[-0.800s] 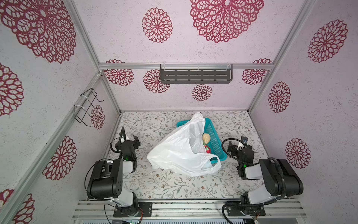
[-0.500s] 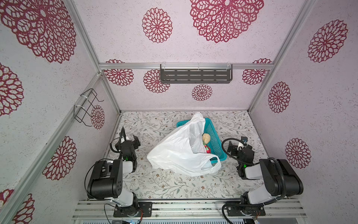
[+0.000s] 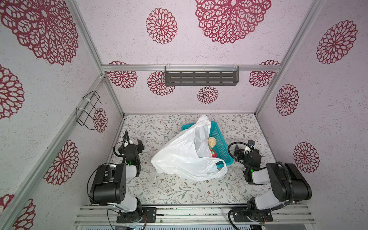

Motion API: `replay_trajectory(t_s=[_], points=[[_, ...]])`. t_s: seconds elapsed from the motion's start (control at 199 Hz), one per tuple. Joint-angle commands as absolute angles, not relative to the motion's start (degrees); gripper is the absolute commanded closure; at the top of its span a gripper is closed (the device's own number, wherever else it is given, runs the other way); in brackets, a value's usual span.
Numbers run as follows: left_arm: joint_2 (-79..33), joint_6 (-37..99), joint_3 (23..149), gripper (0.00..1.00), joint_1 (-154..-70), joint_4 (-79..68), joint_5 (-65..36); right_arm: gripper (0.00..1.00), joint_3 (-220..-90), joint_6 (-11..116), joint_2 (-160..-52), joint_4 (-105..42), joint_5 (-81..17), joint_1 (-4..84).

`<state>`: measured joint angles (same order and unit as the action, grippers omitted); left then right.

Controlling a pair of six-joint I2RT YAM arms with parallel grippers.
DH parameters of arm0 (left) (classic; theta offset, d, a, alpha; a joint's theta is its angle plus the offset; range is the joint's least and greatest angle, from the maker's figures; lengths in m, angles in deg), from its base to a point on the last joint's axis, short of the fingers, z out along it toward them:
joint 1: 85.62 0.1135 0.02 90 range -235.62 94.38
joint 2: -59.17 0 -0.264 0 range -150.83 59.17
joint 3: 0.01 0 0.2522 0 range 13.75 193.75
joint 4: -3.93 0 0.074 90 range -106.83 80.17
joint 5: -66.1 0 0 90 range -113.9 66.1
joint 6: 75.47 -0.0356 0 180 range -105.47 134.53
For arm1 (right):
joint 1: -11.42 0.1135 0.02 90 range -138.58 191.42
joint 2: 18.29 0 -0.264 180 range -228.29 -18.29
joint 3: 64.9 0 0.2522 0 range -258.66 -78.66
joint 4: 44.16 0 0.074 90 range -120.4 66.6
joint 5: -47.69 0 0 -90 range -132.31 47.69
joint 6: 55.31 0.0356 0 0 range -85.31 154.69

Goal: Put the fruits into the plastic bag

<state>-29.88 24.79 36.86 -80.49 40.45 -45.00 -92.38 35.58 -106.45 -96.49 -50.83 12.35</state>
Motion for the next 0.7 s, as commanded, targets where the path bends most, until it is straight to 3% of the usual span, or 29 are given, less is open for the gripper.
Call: replay_trajectory(t_s=[0.0, 0.311, 0.377, 0.437, 0.532, 0.597, 0.698], points=[[-29.9, 23.5, 37.4, 0.02, -80.4, 41.5, -44.6, 0.01, -93.7, 35.1, -106.2, -98.3, -50.3, 12.2], [-29.3, 23.2, 38.0, 0.03, -80.1, 41.1, -43.2, 0.01, -93.7, 35.7, -106.2, -98.0, -49.1, 11.6], [-24.7, 23.5, 44.7, 0.03, -80.2, 23.8, -41.7, 0.01, -94.3, 35.9, -105.4, -96.8, -48.6, 11.4], [-20.8, 26.5, 53.1, 0.02, -80.7, 6.5, -43.4, 0.01, -98.1, 35.1, -100.3, -85.5, -47.4, 11.4], [-13.9, 24.9, 56.0, 0.03, -84.9, 1.0, -45.3, 0.01, -108.0, 38.5, -92.1, -63.5, -49.9, 11.5], [-9.3, 24.0, 56.8, 0.03, -90.8, -1.0, -50.6, 0.07, -112.2, 42.4, -88.8, -56.1, -52.7, 11.7], [-7.4, 35.9, 67.1, 0.03, -100.7, -22.2, -49.6, 0.11, -116.4, 47.5, -86.3, -48.1, -55.1, 12.4]])
